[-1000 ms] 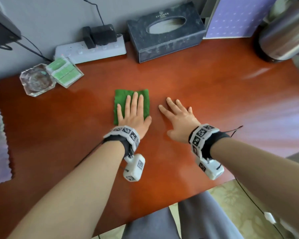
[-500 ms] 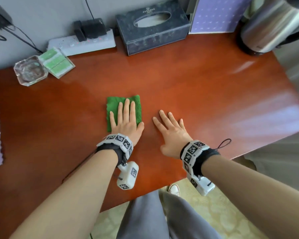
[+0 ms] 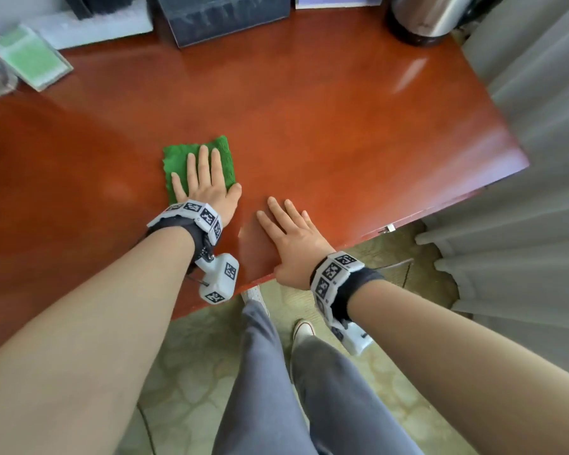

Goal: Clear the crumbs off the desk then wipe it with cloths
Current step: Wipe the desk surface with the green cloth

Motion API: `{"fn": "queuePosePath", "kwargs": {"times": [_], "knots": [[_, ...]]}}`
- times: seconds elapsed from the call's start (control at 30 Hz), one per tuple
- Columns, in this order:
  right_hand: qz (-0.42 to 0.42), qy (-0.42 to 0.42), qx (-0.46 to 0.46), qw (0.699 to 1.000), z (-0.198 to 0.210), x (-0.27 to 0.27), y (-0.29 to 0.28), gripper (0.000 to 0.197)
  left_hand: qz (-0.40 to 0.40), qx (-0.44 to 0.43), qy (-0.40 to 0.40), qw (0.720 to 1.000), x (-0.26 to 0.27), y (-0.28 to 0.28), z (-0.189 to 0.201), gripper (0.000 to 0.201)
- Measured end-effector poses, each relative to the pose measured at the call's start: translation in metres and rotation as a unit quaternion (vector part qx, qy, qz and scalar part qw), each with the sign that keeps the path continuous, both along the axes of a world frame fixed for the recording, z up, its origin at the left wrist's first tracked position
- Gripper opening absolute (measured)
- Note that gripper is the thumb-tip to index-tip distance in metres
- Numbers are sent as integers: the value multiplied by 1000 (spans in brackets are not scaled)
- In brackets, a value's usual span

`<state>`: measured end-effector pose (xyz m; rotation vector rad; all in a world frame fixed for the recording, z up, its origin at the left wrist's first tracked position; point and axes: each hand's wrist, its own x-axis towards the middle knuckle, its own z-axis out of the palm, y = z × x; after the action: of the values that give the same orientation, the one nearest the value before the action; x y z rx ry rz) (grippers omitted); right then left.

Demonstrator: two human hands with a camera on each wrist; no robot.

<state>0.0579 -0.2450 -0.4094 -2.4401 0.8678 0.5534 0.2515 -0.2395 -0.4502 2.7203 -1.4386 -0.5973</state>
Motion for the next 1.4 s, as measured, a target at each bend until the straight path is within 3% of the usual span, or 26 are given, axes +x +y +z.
{"fn": "queuePosePath", "kwargs": {"times": [0.13, 0.3, 0.67, 0.83, 0.93, 1.13, 1.33, 1.4], "knots": [[-10, 7, 4, 1000, 1, 1, 1, 101, -28, -12, -22, 999, -38, 58, 1, 76], [3, 19, -13, 1000, -1, 1, 5, 102, -36, 43, -24, 998, -65, 131, 6, 78], [12, 38, -68, 997, -6, 3, 10, 111, 6, 2, -5, 1000, -17, 79, 2, 74], [18, 87, -129, 988, -12, 15, 28, 117, -28, -13, -19, 999, -14, 124, 0, 73], [-15, 95, -120, 988, -8, 22, 34, 119, -59, 6, -23, 998, 12, 162, 1, 73], [-80, 82, -97, 989, -5, 29, 40, 116, 43, 33, -21, 998, 91, 226, 2, 74], [-138, 76, -86, 984, -7, 38, 47, 110, 106, 20, -25, 994, 71, 213, 4, 76], [-161, 75, -88, 980, -9, 43, 48, 110, 83, 22, -24, 996, 52, 201, 7, 77]]}}
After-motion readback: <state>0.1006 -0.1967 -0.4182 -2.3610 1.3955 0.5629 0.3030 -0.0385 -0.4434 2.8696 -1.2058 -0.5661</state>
